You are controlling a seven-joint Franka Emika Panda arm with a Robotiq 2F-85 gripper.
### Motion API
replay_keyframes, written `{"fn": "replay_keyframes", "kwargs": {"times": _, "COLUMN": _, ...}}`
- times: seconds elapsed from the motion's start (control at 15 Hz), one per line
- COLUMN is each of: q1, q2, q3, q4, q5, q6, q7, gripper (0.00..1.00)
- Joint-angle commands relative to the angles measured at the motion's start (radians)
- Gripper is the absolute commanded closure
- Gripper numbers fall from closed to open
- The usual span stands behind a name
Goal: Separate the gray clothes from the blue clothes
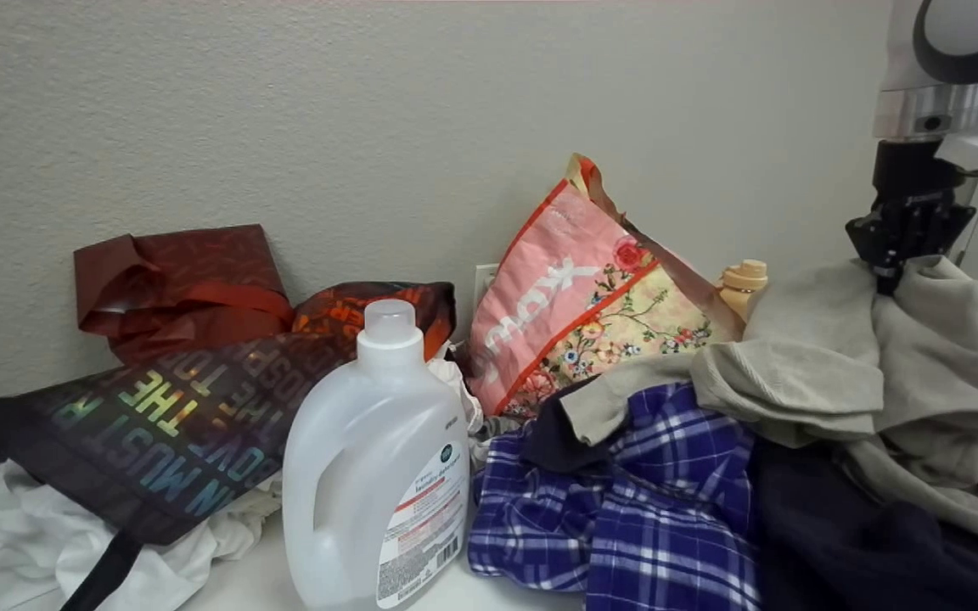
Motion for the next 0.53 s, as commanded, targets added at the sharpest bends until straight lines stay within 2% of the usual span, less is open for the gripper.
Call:
{"fn": "replay_keyframes", "kwargs": {"times": 0.0, "q1": 0.001, "q2": 0.001, "q3": 0.001, "q4": 0.003, "q5": 0.0, "q6": -0.003, "q7": 0.0, "gripper": 0.81}}
{"fn": "replay_keyframes", "kwargs": {"times": 0.07, "q1": 0.002, "q2": 0.008, "q3": 0.004, "q4": 0.007, "q5": -0.005, "q6": 0.006, "q7": 0.011, "gripper": 0.95}}
{"fn": "replay_keyframes", "kwargs": {"times": 0.47, "q1": -0.011, "q2": 0.131, "q3": -0.004, "q4": 0.092, "q5": -0.022, "q6": 0.065, "q7": 0.105, "gripper": 0.95}}
